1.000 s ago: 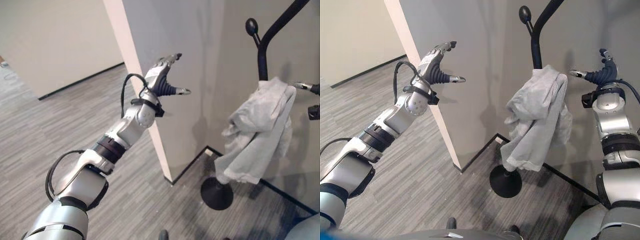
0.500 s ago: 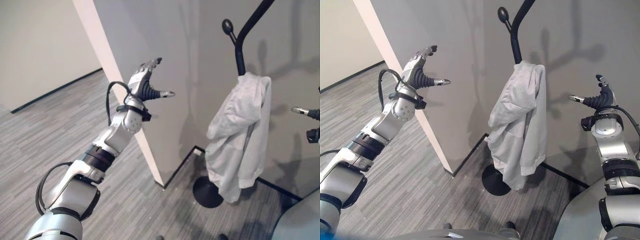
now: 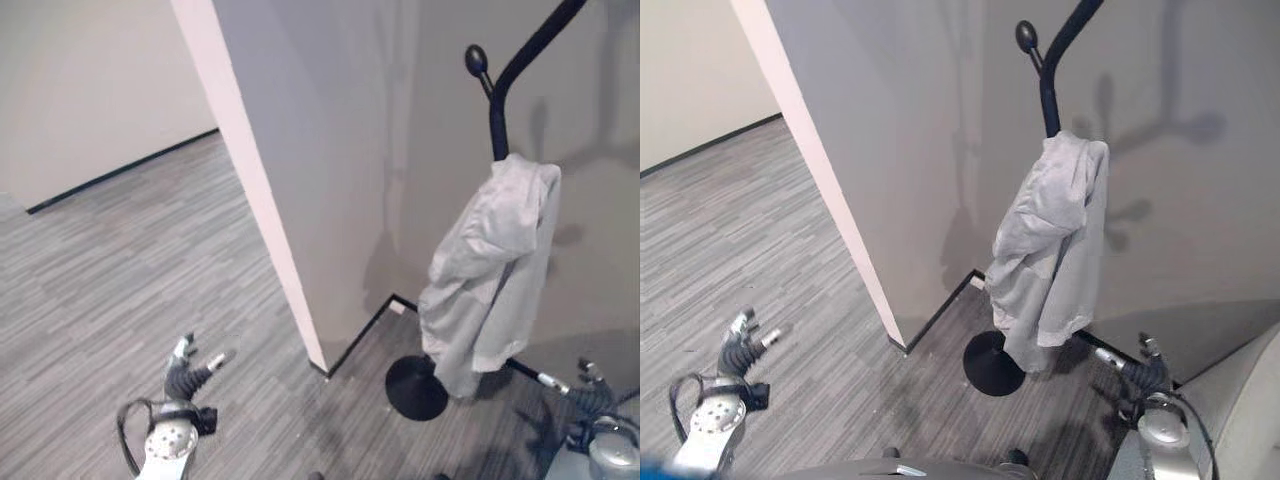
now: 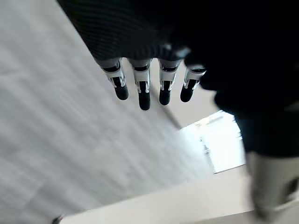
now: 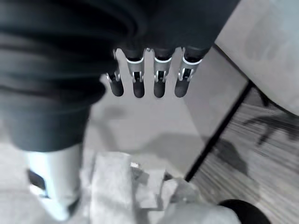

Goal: Hang the clothes on the sofa on the clothes rack.

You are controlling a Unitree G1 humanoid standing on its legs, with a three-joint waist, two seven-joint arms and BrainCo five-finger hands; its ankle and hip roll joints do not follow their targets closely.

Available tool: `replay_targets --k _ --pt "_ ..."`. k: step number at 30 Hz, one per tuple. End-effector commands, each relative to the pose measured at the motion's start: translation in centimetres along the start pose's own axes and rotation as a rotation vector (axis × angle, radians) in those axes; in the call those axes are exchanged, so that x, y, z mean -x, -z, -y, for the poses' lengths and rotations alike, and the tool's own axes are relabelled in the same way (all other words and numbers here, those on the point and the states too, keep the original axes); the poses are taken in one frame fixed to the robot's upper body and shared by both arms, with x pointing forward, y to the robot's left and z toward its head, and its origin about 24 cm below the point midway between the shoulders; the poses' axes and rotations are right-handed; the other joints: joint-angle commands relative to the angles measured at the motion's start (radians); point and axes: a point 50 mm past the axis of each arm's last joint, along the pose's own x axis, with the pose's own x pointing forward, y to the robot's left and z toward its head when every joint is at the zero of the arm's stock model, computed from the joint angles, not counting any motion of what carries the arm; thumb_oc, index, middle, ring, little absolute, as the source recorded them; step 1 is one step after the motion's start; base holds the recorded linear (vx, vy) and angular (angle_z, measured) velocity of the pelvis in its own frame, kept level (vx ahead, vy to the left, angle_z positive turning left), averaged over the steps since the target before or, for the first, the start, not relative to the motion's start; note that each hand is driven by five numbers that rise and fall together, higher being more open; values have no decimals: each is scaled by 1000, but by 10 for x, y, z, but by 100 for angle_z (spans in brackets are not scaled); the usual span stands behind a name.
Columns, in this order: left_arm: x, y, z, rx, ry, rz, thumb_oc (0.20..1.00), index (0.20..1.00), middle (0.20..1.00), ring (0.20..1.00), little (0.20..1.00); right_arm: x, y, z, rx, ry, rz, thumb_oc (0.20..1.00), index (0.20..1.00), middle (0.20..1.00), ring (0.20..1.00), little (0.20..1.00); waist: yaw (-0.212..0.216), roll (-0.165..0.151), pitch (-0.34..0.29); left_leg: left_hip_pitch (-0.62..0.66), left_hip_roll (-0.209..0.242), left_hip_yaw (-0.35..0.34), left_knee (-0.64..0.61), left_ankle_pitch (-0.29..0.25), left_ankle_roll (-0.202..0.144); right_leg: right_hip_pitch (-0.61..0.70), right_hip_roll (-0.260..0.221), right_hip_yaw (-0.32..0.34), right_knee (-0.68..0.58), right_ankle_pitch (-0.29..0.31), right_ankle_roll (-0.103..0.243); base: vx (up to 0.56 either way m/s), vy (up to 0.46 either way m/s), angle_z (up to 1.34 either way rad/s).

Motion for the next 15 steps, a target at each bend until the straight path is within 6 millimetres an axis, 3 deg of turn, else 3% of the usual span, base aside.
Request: replay_targets --k 1,4,9,12,14,15 --pt "-10 -14 -8 85 35 71 1000 1000 1000 1000 1000 -11 -13 -12 -46 -49 47 1000 1000 1000 1000 1000 2 -46 27 43 -19 43 11 -100 19 36 0 -42 15 -79 29 10 39 -7" --pt "0 29 6 121 87 -112 1000 1000 1000 1000 1000 1 25 -38 -92 -132 -109 1000 1000 1000 1000 1000 5 -43 33 47 -21 44 11 -102 21 41 -2 -43 15 -80 30 9 17 -3" --pt "14 84 39 21 184 -381 1000 1000 1000 1000 1000 17 69 -77 -137 -201 -349 1000 1000 1000 1000 1000 6 -41 27 44 -28 43 11 -99 22 37 -6 -46 15 -77 30 0 0 0" --pt "21 97 58 -29 240 -462 1000 1000 1000 1000 1000 28 85 -96 -116 -242 -452 1000 1000 1000 1000 1000 7 -39 26 49 -28 44 11 -101 22 39 -7 -49 15 -78 27 0 0 0" --pt "41 122 70 -101 294 -607 1000 1000 1000 1000 1000 41 95 -114 -84 -315 -512 1000 1000 1000 1000 1000 7 -39 14 62 -29 49 11 -107 21 50 -7 -54 15 -81 26 33 6 1" --pt "41 122 70 -101 294 -607 1000 1000 1000 1000 1000 41 95 -114 -84 -315 -512 1000 1000 1000 1000 1000 7 -39 14 62 -29 49 11 -107 21 50 -7 -55 15 -81 26 41 0 1"
